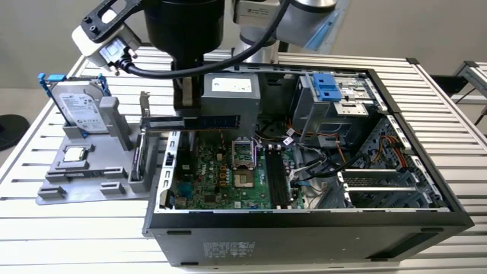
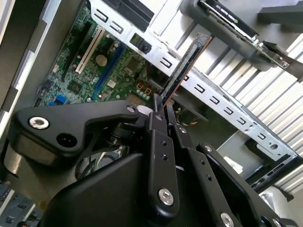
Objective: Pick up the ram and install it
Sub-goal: 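Pick up the ram and move it above insertion slot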
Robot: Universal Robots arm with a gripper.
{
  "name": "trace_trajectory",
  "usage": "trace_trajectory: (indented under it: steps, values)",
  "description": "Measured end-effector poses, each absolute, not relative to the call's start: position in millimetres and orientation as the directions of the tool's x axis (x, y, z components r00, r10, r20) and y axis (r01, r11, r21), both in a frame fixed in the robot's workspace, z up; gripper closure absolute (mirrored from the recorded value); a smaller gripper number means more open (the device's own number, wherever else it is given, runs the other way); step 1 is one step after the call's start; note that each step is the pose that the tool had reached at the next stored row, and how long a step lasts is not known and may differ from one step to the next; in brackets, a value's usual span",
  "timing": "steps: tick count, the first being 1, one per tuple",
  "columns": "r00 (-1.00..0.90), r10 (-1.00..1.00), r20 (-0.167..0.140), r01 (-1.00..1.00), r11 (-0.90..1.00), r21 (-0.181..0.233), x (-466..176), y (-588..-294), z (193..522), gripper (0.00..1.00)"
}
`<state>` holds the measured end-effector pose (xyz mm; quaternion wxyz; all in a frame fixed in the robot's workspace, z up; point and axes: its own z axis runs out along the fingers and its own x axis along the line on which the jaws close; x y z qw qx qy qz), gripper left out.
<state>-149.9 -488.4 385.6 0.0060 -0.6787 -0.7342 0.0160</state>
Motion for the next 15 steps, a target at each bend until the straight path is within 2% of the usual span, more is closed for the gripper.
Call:
trace_trajectory:
  steps: [15]
  values:
    - [-0.079, 0.997, -0.013, 0.996, 0.078, -0.032, -127, -488, 386, 1.00]
